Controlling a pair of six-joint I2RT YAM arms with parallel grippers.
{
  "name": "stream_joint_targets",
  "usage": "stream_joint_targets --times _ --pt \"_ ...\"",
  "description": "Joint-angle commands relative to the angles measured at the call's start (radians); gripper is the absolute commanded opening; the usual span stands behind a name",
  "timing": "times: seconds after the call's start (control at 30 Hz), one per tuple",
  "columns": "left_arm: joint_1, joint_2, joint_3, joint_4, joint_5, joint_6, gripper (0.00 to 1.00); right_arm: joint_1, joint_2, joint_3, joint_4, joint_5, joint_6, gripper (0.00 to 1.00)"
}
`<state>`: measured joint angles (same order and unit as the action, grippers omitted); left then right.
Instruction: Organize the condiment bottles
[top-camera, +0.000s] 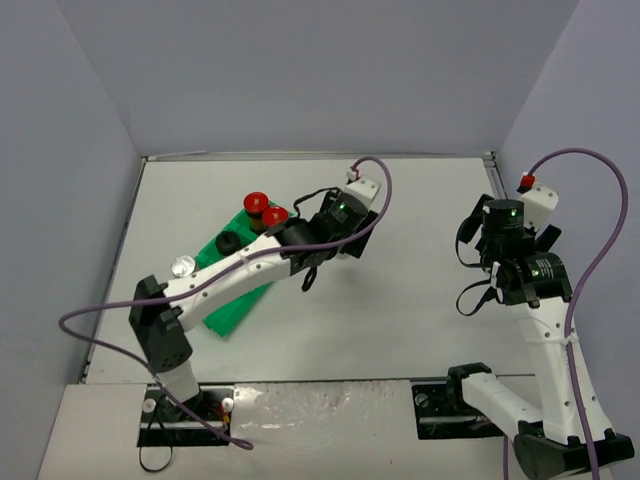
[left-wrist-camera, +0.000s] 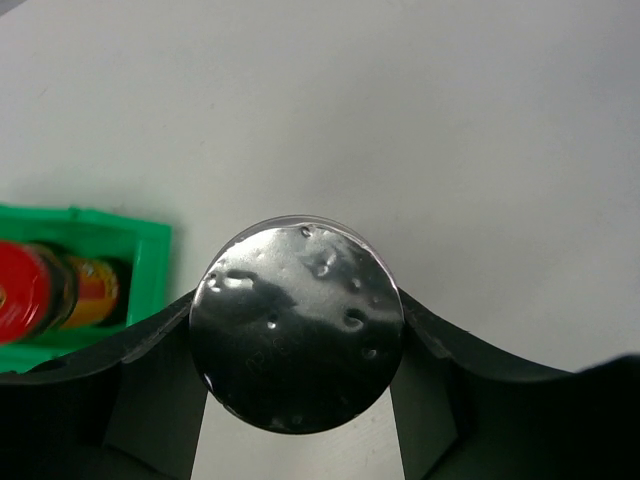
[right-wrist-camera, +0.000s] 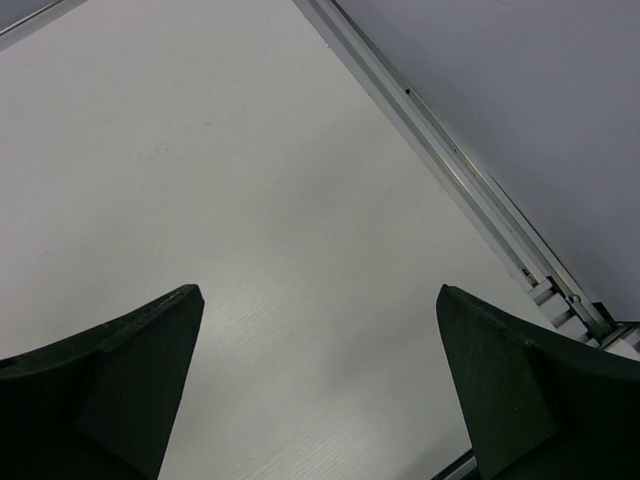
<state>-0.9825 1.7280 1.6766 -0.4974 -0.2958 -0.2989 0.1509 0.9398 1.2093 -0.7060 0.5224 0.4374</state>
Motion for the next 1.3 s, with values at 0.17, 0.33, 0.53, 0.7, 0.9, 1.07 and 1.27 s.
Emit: stream_joint_targets --times 0.17,0.33,0.53,0.7,0.9,1.07,1.27 --pt "-0.007 -0.372 -0.268 -0.175 -0.320 -0.317 0.00 -0.002 0.033 -0.018 0.093 -0.036 -0.011 1.00" --pt "-0.007 -0.482 -0.372 -0.274 -0.387 -0.412 0.00 0.000 0.041 -0.028 0.099 -0.040 -0.019 1.00" --pt "-0.005 -0.591 -0.440 -0.363 -0.449 -0.498 0.00 0.003 0.042 -0.029 0.105 -0.044 -0.024 1.00" --pt "0.001 -0.629 -0.479 -0.428 -0.498 -0.573 0.00 0.003 0.039 -0.032 0.103 -0.039 -0.029 1.00" --pt "0.054 -0.660 -0.531 -0.483 -0.508 -0.648 0.00 0.003 0.036 -0.037 0.103 -0.044 -0.026 1.00" --pt "0.125 -0.706 -0.608 -0.457 -0.476 -0.651 0.00 0.004 0.037 -0.039 0.105 -0.045 -0.028 1.00" --pt "0.239 -0.745 -0.689 -0.395 -0.406 -0.599 0.00 0.004 0.039 -0.040 0.105 -0.044 -0.029 1.00"
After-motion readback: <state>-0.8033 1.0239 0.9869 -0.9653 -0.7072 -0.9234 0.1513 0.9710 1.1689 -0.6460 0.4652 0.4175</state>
